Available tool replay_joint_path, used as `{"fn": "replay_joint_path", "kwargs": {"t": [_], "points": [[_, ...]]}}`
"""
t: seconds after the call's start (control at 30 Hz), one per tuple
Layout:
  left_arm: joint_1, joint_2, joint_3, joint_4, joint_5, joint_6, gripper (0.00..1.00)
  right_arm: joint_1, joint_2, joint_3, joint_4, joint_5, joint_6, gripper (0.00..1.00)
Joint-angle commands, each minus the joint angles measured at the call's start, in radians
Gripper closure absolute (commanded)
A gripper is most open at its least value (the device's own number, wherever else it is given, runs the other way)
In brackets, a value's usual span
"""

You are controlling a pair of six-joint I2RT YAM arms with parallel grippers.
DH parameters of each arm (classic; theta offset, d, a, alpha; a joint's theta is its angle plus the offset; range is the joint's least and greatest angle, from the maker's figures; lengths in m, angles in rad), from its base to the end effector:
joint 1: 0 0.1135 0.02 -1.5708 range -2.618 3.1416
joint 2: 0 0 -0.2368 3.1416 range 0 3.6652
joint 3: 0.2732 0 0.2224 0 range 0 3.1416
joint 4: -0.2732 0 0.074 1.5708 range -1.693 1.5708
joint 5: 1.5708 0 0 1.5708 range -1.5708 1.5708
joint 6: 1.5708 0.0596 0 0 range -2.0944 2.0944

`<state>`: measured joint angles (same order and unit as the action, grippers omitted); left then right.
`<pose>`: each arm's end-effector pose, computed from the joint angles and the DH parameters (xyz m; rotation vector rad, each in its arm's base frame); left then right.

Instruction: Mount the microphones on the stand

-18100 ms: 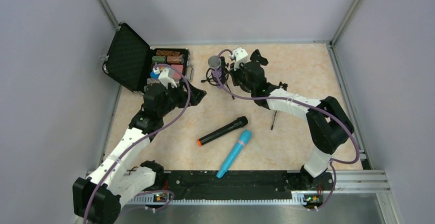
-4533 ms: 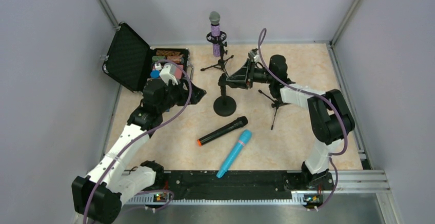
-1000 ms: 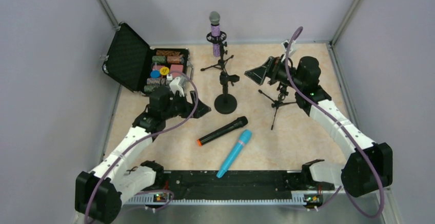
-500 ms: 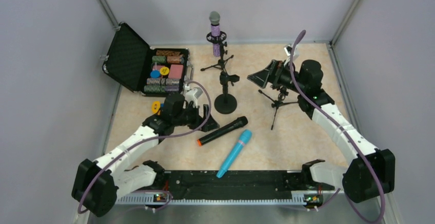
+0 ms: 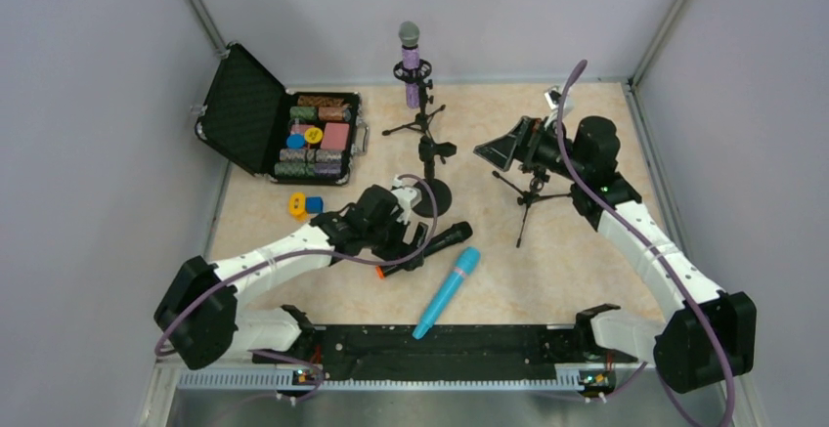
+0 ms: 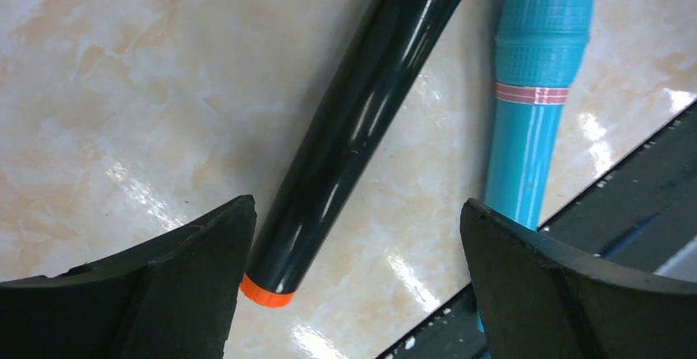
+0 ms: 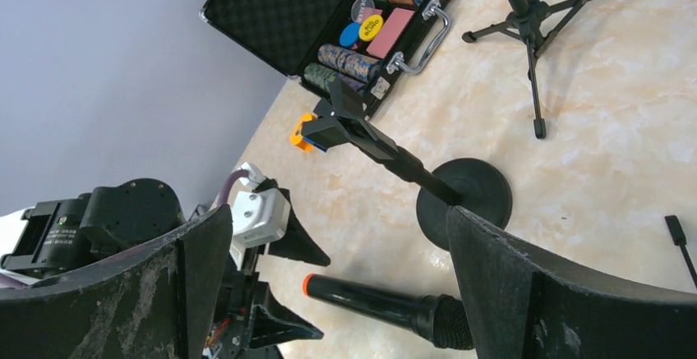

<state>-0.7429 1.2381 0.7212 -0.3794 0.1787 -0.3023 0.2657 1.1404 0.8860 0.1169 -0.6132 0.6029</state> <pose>0.1706 -0.1710 0.1800 0.6398 2.4879 -0.6487 0.2468 0.1027 0.3161 -0.1831 1.8162 1.1504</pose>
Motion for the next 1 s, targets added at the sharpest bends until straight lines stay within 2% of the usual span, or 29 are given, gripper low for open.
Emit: {"fn": "replay_joint_path", "kwargs": {"t": [0.0, 0.23, 0.47, 0.53, 0.6, 0.63, 0.67, 0.8, 0.97], "points": [[-0.049, 0.054, 0.058, 0.007, -0.165, 0.054, 0.02, -0.012, -0.023, -0.007, 0.012, -0.025, -0.008, 0.01], [-0.108, 0.169, 0.06, 0.07, -0.211, 0.037, 0.04, -0.013, -0.005, 0.004, 0.014, -0.048, -0.007, 0.01], [-0.147, 0.285, 0.07, 0.067, -0.299, 0.011, 0.3, -0.014, 0.008, 0.023, 0.012, -0.073, -0.007, 0.01], [-0.15, 0.307, 0.072, 0.063, -0.31, 0.005, 0.45, -0.014, 0.01, 0.025, 0.012, -0.084, -0.011, 0.01], [-0.15, 0.321, 0.078, 0.056, -0.31, -0.006, 0.7, -0.013, 0.013, 0.025, 0.012, -0.086, -0.012, 0.01], [-0.15, 0.33, 0.084, 0.05, -0.303, -0.011, 0.9, -0.013, 0.015, 0.025, 0.012, -0.086, -0.013, 0.01], [-0.15, 0.337, 0.088, 0.044, -0.294, -0.017, 1.0, -0.013, 0.016, 0.024, 0.012, -0.085, -0.012, 0.01], [-0.15, 0.329, 0.085, 0.038, -0.284, -0.047, 1.0, -0.013, 0.012, 0.017, 0.018, -0.077, -0.012, 0.01], [-0.15, 0.235, 0.053, 0.076, -0.229, -0.06, 1.0, -0.013, 0.009, 0.017, 0.02, -0.079, -0.007, 0.01]]}}
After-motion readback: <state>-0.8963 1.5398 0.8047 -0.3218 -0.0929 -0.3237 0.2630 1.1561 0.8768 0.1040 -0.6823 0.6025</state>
